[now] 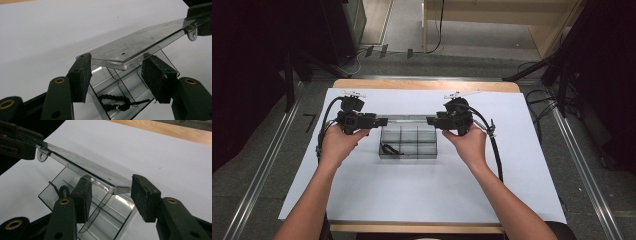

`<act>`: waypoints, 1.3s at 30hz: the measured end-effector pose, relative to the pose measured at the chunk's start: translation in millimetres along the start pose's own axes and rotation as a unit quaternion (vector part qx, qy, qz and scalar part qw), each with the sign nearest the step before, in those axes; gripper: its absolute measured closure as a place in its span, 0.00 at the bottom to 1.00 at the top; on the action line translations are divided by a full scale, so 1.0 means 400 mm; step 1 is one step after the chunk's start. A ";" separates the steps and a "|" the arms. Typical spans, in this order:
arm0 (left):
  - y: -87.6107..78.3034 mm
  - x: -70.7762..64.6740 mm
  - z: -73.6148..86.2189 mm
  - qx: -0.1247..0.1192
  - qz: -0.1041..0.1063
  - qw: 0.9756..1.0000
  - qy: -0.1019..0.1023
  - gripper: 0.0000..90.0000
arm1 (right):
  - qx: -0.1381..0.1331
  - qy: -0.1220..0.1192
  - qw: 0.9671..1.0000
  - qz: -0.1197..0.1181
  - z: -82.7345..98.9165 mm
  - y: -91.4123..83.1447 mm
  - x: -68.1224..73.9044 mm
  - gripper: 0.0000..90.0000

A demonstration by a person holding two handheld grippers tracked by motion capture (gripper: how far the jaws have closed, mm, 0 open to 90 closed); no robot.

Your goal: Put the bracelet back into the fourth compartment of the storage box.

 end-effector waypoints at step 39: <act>0.007 -0.021 0.071 -0.006 0.001 1.000 0.005 0.46 | 0.005 0.001 1.000 -0.008 0.073 -0.010 0.017 0.57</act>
Point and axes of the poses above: each handheld gripper's, and its own axes: y roughly forward along the jaws, z roughly out of its underside, x roughly to its left, the point moved 8 cm from there along y, roughly forward along the jaws, and after that the axes turned 4 degrees about -x, right-handed, at the moved point
